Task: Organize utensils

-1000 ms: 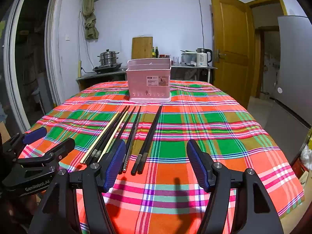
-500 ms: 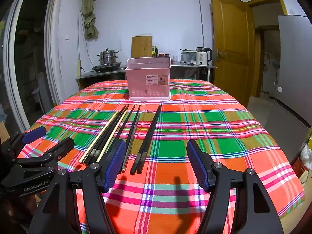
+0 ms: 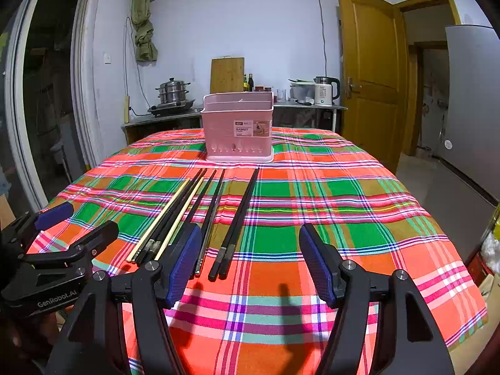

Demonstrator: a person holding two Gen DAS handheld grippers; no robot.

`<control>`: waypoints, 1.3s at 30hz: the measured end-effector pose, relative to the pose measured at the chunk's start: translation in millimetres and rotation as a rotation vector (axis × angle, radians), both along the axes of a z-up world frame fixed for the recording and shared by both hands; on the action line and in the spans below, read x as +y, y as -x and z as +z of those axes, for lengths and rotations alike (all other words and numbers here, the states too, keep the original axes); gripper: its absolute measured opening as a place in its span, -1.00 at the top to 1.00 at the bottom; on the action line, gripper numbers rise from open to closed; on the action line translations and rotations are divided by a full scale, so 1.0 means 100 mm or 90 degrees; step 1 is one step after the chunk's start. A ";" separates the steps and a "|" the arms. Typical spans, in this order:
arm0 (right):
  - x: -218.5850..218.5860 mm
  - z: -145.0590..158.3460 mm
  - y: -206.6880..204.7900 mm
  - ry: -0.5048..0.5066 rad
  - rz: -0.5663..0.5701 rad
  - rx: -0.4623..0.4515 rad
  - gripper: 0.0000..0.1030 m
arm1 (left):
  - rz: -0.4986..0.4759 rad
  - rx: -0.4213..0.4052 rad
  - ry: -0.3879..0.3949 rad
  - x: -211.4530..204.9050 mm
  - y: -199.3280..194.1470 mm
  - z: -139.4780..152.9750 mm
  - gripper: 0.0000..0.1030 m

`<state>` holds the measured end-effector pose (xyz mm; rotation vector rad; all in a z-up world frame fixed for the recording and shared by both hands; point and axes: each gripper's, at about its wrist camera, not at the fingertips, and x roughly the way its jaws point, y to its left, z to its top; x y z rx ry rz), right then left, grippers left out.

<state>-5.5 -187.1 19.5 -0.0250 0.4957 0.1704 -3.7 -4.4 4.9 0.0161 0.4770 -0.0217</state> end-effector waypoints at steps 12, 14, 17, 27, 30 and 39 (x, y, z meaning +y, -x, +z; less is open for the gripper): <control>0.00 -0.01 0.00 0.000 0.000 0.000 -0.27 | 0.000 0.000 -0.002 0.00 -0.01 0.01 -0.80; 0.00 -0.01 0.00 0.000 0.000 0.000 -0.27 | -0.001 0.001 -0.001 0.00 -0.01 0.01 -0.80; 0.00 -0.01 0.00 0.001 0.000 -0.001 -0.27 | -0.001 0.001 -0.002 0.00 -0.01 0.01 -0.80; 0.00 -0.01 0.00 0.001 0.000 0.000 -0.27 | -0.002 0.002 -0.002 -0.01 -0.01 0.00 -0.80; 0.00 -0.01 0.00 0.001 0.000 0.000 -0.27 | -0.002 0.003 -0.001 0.00 -0.02 -0.01 -0.80; -0.02 -0.01 -0.04 -0.003 -0.002 0.003 -0.27 | -0.006 0.009 0.000 0.01 -0.07 -0.01 -0.80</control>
